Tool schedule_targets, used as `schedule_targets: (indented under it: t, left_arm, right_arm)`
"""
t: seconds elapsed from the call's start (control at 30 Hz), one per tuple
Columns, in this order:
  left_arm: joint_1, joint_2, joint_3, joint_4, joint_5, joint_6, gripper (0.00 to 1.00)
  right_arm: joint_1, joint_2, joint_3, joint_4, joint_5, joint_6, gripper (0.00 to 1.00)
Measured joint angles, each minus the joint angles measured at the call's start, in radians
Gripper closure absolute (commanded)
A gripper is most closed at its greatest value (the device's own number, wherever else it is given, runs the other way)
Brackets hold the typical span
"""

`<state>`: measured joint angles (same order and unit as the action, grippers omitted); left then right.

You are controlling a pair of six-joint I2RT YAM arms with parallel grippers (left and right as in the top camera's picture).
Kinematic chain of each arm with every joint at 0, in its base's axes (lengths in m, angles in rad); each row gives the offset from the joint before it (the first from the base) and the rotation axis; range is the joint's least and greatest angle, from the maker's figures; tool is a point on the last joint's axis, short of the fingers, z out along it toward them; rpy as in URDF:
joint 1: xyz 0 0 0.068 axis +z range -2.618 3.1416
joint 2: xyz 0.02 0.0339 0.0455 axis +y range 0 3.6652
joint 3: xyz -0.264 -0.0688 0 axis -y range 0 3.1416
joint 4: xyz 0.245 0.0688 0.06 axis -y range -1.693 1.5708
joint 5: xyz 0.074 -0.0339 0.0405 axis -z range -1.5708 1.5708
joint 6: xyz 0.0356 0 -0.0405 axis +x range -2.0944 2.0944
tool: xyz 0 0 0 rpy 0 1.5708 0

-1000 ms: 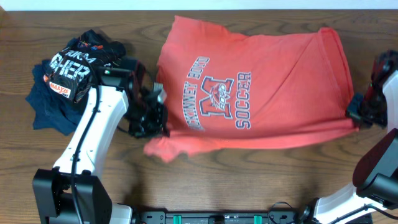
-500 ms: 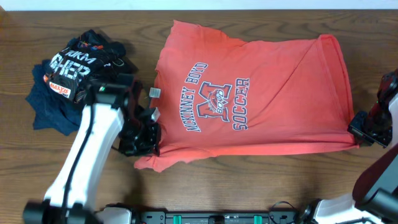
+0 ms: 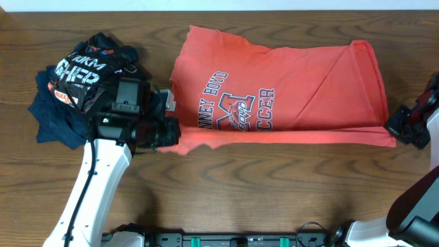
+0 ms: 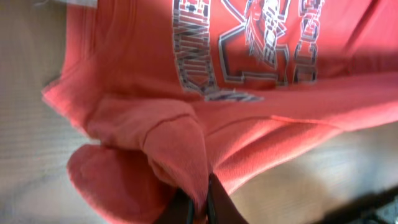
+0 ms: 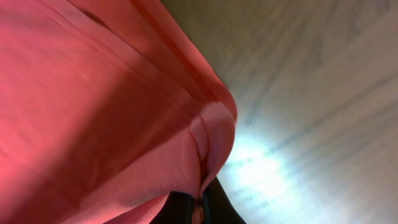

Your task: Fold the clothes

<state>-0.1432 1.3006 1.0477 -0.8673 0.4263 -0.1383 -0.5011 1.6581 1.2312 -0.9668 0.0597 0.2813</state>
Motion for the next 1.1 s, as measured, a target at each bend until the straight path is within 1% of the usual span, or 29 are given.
schedule_targets:
  t: [0.03, 0.2, 0.4, 0.57, 0.87, 0.9, 0.93, 0.97, 1.0, 1.03, 1.1]
  left_arm:
    - [0.0, 0.006, 0.0, 0.024, 0.0, -0.003, 0.94]
    - [0.0, 0.063, 0.0, 0.162, 0.0, -0.047, 0.94]
    - [0.0, 0.163, 0.0, 0.248, 0.0, -0.072, 0.94]
    - [0.0, 0.249, 0.0, 0.35, 0.0, -0.076, 0.94]
    - [-0.002, 0.29, 0.0, 0.526, -0.004, -0.076, 0.94]
    - [-0.002, 0.293, 0.0, 0.543, -0.006, -0.076, 0.9]
    - [-0.002, 0.295, 0.0, 0.56, -0.008, -0.074, 0.69]
    - [-0.002, 0.299, 0.0, 0.575, -0.01, -0.074, 0.54]
    - [-0.002, 0.301, 0.0, 0.584, -0.011, -0.076, 0.5]
    - [-0.002, 0.302, 0.0, 0.589, -0.012, -0.08, 0.5]
    - [-0.001, 0.303, 0.0, 0.587, -0.017, -0.083, 0.5]
  right_arm:
    - [0.0, 0.0, 0.0, 0.01, -0.005, 0.0, 0.96]
    - [0.0, 0.015, 0.0, 0.047, -0.021, 0.0, 0.96]
    - [0.001, 0.071, 0.0, 0.105, -0.028, 0.0, 0.96]
    - [0.01, 0.106, -0.001, 0.178, -0.033, 0.0, 0.96]
    - [0.033, 0.137, -0.002, 0.261, -0.039, 0.0, 0.96]
    - [0.04, 0.14, -0.002, 0.271, -0.038, 0.0, 0.92]
    - [0.046, 0.143, -0.002, 0.279, -0.038, 0.001, 0.85]
    - [0.05, 0.146, -0.002, 0.285, -0.039, 0.004, 0.78]
    - [0.055, 0.149, -0.002, 0.29, -0.039, 0.006, 0.7]
    - [0.059, 0.152, -0.002, 0.294, -0.037, 0.006, 0.65]
    - [0.066, 0.155, -0.002, 0.299, -0.037, 0.002, 0.61]
